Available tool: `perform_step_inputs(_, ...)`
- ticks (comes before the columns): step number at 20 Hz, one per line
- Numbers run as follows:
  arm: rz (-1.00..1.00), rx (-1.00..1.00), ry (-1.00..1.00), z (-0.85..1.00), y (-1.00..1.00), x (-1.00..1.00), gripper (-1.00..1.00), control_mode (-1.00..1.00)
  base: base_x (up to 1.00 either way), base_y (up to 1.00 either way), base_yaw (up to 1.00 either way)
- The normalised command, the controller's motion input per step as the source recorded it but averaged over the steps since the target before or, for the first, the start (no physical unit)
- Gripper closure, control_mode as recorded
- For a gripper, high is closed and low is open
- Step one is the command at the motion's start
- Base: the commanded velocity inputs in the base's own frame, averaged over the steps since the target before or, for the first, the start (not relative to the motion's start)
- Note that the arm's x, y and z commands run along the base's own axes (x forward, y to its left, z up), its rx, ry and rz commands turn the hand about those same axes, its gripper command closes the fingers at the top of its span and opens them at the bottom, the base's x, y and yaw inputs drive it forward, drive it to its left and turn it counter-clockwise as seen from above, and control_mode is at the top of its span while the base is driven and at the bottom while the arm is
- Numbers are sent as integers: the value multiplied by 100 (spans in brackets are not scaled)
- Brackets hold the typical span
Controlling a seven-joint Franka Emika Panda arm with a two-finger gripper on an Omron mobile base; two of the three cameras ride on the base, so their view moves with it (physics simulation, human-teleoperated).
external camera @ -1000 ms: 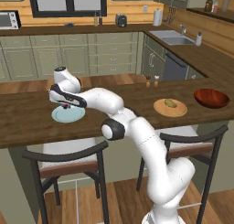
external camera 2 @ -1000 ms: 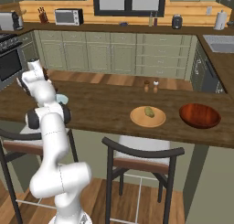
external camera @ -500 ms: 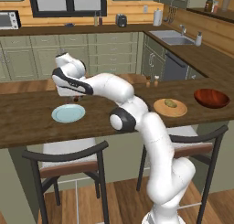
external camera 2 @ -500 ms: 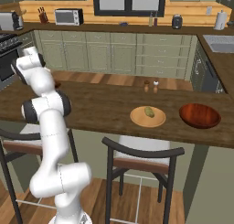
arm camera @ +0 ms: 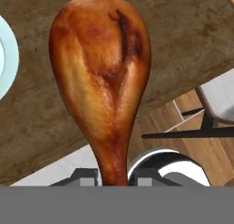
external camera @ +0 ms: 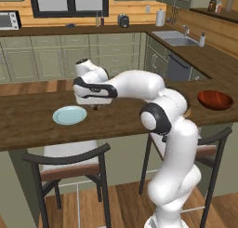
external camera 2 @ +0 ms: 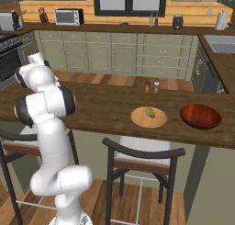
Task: Pick the chicken drumstick and potato from their plates and place them in the bowl. Then put the bowl in the fridge.
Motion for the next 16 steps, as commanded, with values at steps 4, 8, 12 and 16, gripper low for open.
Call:
perform_step_inputs(4,18,3,-7,12,-100,-95,100,-100,0,0,0)
perform_step_inputs(8,21,4,-16,12,-100,-79,100,-100,0,0,0)
perform_step_inputs(12,14,8,2,52,-100,-29,100,-100,0,0,0)
perform_step_inputs(16,12,6,2,37,-100,-16,100,-100,0,0,0)
